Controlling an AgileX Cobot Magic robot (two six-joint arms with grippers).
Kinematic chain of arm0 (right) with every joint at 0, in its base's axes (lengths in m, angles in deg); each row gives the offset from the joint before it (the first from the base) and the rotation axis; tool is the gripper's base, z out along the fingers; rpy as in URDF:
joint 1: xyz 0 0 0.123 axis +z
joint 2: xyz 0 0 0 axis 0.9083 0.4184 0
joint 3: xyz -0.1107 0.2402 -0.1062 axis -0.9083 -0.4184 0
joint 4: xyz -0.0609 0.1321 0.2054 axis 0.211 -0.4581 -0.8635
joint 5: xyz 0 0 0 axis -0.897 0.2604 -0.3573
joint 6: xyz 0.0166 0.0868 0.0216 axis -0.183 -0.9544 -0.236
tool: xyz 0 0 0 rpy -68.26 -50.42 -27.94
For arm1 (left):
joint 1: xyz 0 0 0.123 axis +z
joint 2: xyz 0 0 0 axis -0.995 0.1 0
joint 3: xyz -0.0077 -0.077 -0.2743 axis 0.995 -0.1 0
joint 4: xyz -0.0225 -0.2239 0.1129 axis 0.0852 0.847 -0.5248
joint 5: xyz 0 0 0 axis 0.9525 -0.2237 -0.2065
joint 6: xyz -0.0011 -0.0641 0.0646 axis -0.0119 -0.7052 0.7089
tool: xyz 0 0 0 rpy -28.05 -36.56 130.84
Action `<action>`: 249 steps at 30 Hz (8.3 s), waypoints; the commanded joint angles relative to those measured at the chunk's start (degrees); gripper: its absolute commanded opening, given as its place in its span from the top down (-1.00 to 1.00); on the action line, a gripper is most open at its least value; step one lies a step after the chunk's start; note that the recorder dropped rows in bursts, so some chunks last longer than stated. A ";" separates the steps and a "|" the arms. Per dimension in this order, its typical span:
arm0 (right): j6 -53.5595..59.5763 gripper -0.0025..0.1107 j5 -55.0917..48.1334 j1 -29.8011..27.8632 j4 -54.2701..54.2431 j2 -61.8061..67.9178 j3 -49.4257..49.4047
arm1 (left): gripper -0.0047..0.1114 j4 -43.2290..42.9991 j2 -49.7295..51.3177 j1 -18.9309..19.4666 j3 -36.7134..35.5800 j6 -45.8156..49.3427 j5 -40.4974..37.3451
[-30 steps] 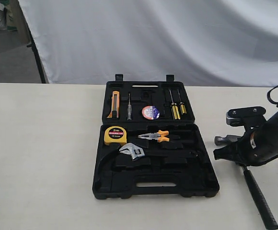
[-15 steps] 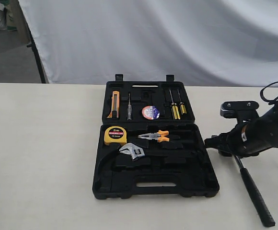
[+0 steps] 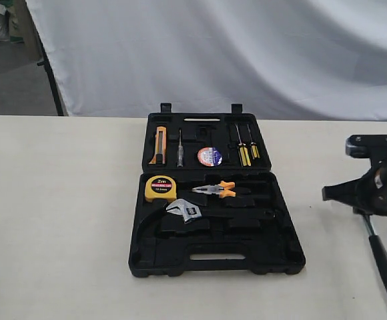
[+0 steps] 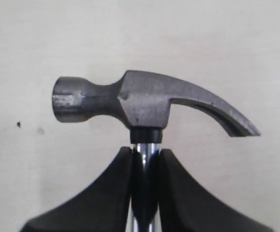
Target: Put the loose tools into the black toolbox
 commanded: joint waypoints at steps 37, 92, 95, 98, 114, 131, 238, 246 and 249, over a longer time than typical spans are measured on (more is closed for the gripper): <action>34.75 0.96 8.19 35.17 2.37 -8.59 4.42 | 0.91 -0.25 -0.18 1.45 0.15 -0.27 0.41; 101.72 0.96 -18.69 35.68 -52.66 8.01 23.44 | 0.91 -0.25 -0.18 1.45 0.15 -0.27 0.41; 103.46 0.96 -18.25 34.79 -52.66 10.19 23.19 | 0.91 -0.25 -0.18 1.45 0.15 -0.27 0.41; 103.70 0.96 -17.88 34.36 -52.66 11.64 23.19 | 0.91 -0.25 -0.18 1.45 0.15 -0.27 0.41; 103.70 0.96 -15.85 34.49 -56.34 11.73 23.06 | 0.91 -0.25 -0.18 1.45 0.15 -0.27 0.41; 100.26 0.46 -10.36 34.49 -56.34 11.73 23.06 | 0.91 -0.25 -0.18 1.45 0.15 -0.27 0.41; 93.01 0.96 -27.16 30.35 -51.69 11.60 20.08 | 0.91 -0.25 -0.18 1.45 0.15 -0.27 0.41; 92.74 0.96 -25.79 30.35 -51.37 8.62 20.34 | 0.91 -0.25 -0.18 1.45 0.15 -0.27 0.41; 92.74 0.96 -24.61 30.35 -51.74 5.99 20.34 | 0.91 -0.25 -0.18 1.45 0.15 -0.27 0.41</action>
